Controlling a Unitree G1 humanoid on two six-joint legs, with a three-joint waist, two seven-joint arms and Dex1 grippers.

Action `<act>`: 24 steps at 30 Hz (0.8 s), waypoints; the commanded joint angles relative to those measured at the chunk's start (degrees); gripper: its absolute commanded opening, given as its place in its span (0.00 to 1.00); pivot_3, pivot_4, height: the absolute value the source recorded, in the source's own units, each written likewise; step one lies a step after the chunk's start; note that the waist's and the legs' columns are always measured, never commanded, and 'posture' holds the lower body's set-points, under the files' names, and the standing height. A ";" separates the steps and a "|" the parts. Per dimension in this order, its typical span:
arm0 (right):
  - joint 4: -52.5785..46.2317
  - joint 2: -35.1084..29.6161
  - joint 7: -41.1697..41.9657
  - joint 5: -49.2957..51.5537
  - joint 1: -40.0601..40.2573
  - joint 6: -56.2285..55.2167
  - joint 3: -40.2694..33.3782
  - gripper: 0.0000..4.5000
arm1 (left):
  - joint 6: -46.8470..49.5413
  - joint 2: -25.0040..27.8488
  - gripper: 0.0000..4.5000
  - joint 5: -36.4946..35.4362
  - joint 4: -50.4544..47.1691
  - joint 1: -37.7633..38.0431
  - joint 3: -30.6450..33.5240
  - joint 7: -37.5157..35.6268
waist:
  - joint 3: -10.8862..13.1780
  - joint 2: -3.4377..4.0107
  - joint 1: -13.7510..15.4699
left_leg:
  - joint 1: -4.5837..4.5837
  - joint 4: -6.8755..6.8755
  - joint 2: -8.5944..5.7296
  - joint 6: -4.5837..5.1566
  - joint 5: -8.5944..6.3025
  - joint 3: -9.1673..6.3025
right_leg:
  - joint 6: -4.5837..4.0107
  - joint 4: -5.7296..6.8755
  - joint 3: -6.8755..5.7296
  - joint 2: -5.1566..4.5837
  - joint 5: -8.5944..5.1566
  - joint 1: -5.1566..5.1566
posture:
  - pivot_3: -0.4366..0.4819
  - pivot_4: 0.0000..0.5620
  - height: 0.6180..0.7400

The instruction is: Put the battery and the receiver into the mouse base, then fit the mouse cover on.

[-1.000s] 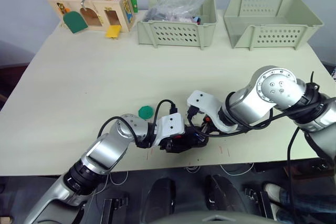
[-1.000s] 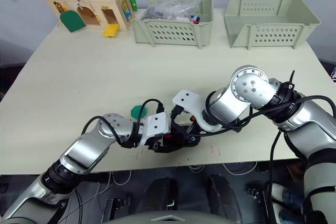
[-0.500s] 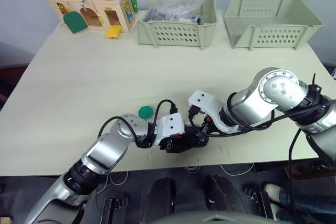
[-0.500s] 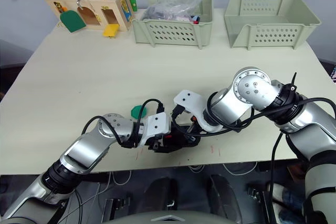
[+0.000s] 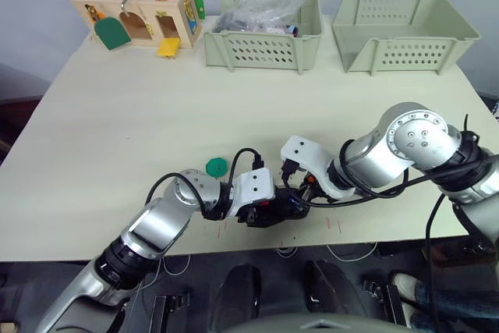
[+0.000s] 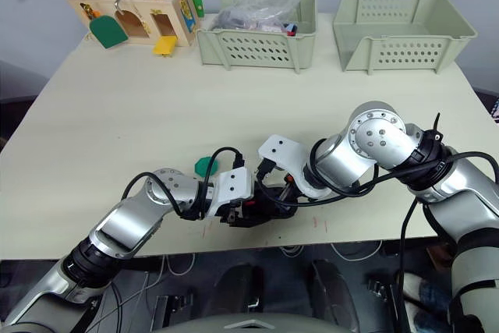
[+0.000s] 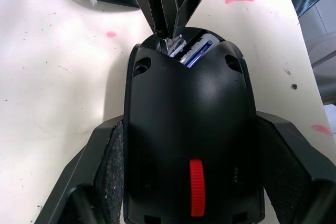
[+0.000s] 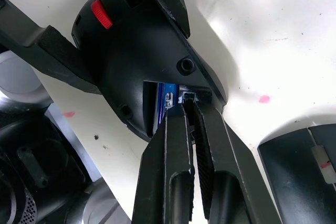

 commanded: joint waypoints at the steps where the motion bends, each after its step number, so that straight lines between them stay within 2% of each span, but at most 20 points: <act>1: -0.67 0.39 1.93 -0.19 2.38 2.86 1.30 0.00 | 1.41 0.65 0.64 1.85 1.72 1.46 -1.69 0.47 | -0.02 0.00 0.01 | 0.00 0.00 0.00 0.00 0.00 0.00 | 0.00 0.00 0.00 0.00 0.00 0.00 | 0.48 0.27 1.00; 24: -1.97 1.79 4.08 0.47 3.29 3.31 -0.95 0.00 | 1.30 0.62 0.64 1.83 2.33 0.85 -1.67 0.13 | -0.04 0.00 0.05 | 0.00 -0.02 -0.01 0.00 0.00 0.00 | 0.00 -0.02 0.00 0.00 0.00 0.00 | 0.48 0.27 1.00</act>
